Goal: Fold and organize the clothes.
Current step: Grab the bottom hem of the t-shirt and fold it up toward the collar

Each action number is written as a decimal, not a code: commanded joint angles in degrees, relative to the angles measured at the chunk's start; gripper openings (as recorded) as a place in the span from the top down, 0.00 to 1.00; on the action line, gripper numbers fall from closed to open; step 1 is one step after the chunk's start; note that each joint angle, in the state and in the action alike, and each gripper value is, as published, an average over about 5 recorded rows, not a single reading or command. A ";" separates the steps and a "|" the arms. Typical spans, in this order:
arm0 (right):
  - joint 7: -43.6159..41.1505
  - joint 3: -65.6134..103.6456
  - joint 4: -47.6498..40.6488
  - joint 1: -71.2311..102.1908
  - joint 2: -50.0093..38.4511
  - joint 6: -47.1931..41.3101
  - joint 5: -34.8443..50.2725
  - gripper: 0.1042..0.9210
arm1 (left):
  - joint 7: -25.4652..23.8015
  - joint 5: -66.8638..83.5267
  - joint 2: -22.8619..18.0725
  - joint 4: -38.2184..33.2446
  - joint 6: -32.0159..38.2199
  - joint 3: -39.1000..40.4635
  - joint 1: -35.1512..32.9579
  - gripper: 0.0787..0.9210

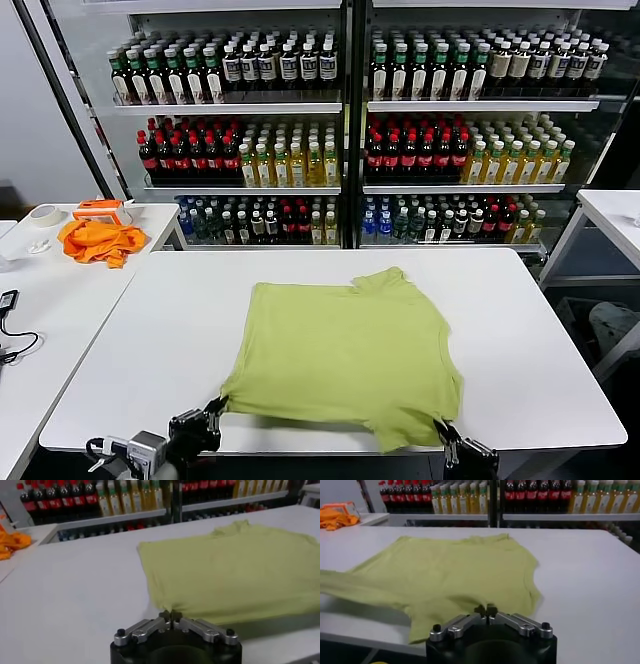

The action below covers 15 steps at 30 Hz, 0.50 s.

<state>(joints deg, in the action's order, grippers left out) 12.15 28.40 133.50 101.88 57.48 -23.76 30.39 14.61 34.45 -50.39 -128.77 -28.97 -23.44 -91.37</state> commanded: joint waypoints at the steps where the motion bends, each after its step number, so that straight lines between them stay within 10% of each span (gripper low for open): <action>1: 0.86 -2.68 -5.47 -13.12 -0.87 -4.29 3.49 1.00 | -2.85 2.78 0.17 11.98 2.22 5.39 16.20 1.00; 15: 1.39 -6.80 -13.34 -21.04 0.78 -7.03 3.71 1.00 | -4.60 3.68 -0.58 21.77 4.76 13.57 26.89 1.00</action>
<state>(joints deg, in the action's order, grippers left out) 13.24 23.57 124.48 86.76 58.22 -28.98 33.25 11.31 37.38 -51.02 -115.18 -25.56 -15.56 -74.24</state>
